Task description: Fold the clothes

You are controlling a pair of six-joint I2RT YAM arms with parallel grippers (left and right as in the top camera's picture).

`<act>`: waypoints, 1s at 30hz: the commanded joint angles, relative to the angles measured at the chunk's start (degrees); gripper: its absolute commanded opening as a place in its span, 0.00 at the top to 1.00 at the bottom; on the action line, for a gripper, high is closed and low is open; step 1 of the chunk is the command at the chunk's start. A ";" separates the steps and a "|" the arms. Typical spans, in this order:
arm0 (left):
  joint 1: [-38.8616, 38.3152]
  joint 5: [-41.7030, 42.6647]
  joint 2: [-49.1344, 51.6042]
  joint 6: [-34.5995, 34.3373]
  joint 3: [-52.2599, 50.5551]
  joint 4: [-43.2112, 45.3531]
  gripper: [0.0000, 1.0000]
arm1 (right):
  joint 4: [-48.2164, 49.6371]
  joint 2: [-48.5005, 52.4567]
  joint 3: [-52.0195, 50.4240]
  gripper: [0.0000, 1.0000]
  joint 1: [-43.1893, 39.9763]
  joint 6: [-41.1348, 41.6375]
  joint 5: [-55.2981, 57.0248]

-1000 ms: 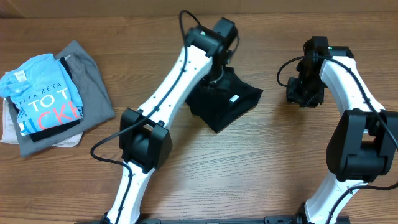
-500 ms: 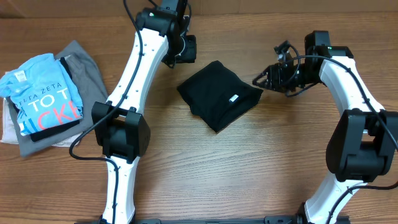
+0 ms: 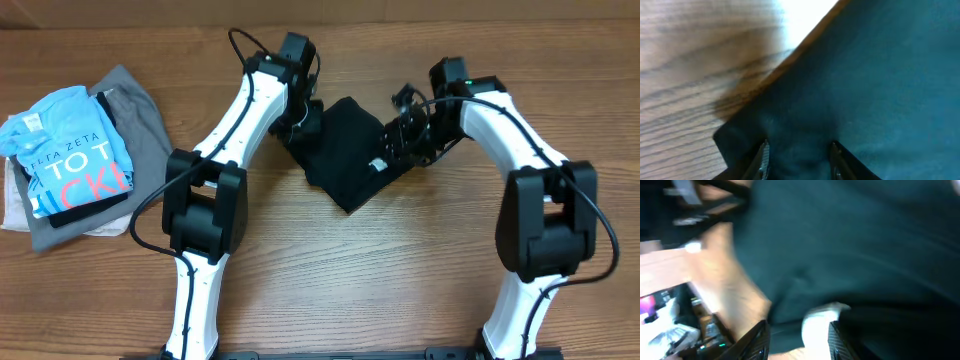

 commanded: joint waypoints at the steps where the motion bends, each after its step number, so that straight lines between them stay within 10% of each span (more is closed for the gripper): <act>1: -0.42 0.00 0.72 1.11 -4.79 1.70 0.57 | -0.72 1.62 -1.33 0.59 -0.20 4.72 13.75; 23: -0.68 -0.90 -8.00 -4.72 -9.53 -20.09 0.76 | -3.08 0.20 -1.92 0.60 -2.71 4.66 27.15; 30: 0.76 -7.10 -15.80 -3.34 -8.98 -0.28 0.42 | -5.11 -6.67 -0.26 0.59 -2.84 2.51 8.20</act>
